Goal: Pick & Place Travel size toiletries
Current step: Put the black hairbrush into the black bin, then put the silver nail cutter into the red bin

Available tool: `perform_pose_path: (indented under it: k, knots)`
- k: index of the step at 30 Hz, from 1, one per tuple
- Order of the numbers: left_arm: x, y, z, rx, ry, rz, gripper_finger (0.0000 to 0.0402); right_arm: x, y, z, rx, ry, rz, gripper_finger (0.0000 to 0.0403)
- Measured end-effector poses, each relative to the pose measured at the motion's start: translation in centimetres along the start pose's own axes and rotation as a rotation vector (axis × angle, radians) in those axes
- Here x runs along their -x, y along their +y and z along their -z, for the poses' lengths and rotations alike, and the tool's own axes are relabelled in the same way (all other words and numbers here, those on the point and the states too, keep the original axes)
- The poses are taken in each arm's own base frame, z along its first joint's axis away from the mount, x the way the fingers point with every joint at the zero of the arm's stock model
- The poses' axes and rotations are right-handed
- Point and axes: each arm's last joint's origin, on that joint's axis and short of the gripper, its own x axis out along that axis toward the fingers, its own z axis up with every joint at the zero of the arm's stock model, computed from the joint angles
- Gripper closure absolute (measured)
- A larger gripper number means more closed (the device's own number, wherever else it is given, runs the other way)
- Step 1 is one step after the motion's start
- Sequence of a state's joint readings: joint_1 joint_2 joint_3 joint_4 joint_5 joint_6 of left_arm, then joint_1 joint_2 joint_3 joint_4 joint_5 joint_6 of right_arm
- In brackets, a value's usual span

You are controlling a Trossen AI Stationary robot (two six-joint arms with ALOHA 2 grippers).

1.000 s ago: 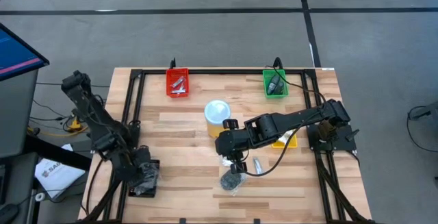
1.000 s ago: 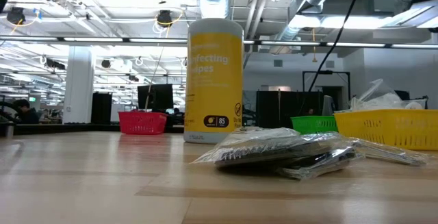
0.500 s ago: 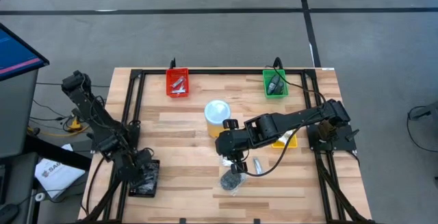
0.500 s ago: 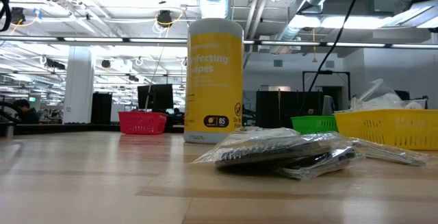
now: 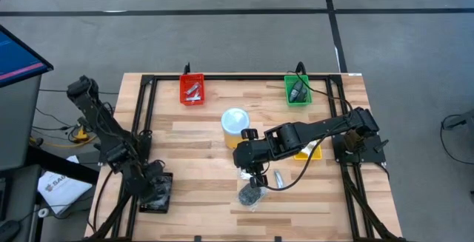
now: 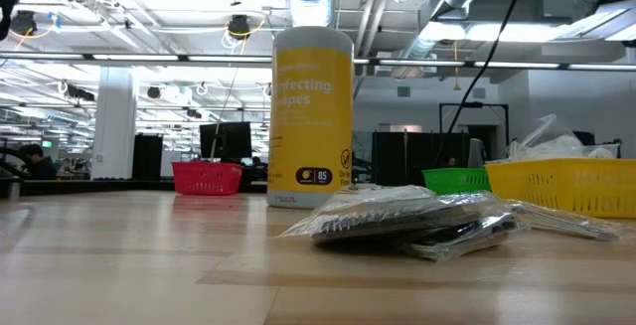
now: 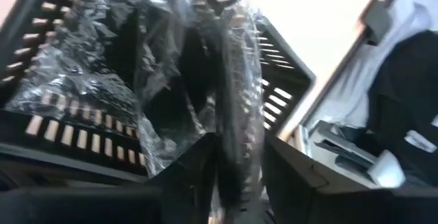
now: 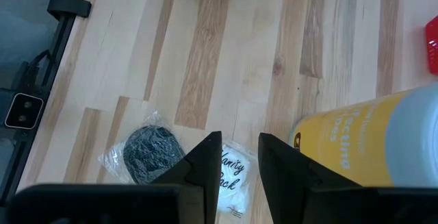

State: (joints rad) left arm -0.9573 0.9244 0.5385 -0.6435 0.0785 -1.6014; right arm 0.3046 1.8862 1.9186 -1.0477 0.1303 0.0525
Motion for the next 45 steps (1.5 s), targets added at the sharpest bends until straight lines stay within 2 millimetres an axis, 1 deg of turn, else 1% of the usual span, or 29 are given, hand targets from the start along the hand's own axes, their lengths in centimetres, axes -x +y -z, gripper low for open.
perform_pose_path:
  k: [5,15,22,29,31,33,39,42,45]
  knots:
    - [0.8,0.0,0.0,0.000,-0.026,0.054,0.0275,0.0,0.0,0.1,0.002,0.013,0.001,0.0316]
    - [0.8,0.1,0.0,0.002,-0.025,0.043,0.0256,0.0,0.0,0.2,0.003,0.022,0.001,0.0316]
    - [1.4,0.4,0.1,0.001,0.000,0.057,0.0252,0.0,0.0,0.2,0.003,0.022,0.001,0.0316]
    - [2.3,1.5,0.0,0.006,-0.033,0.018,0.0254,0.0,0.0,0.2,-0.025,0.024,0.001,0.0316]
    - [2.5,1.7,-0.1,0.004,-0.065,0.021,0.0254,0.0,0.2,0.3,-0.050,0.031,-0.001,0.0316]
    - [2.7,1.6,-0.2,-0.018,-0.121,0.039,0.0254,-0.5,0.6,0.7,-0.058,0.049,-0.003,0.0316]
    - [3.0,1.6,-1.0,-0.124,-0.394,0.037,0.0254,-3.0,2.6,2.9,-0.053,0.147,-0.012,0.0316]
    - [3.1,1.4,-1.2,-0.174,-0.496,0.034,0.0254,-4.1,3.3,4.3,-0.076,0.208,-0.006,0.0316]
    - [3.3,1.2,-1.5,-0.238,-0.593,0.022,0.0254,-4.9,4.1,5.1,-0.103,0.228,-0.002,0.0316]
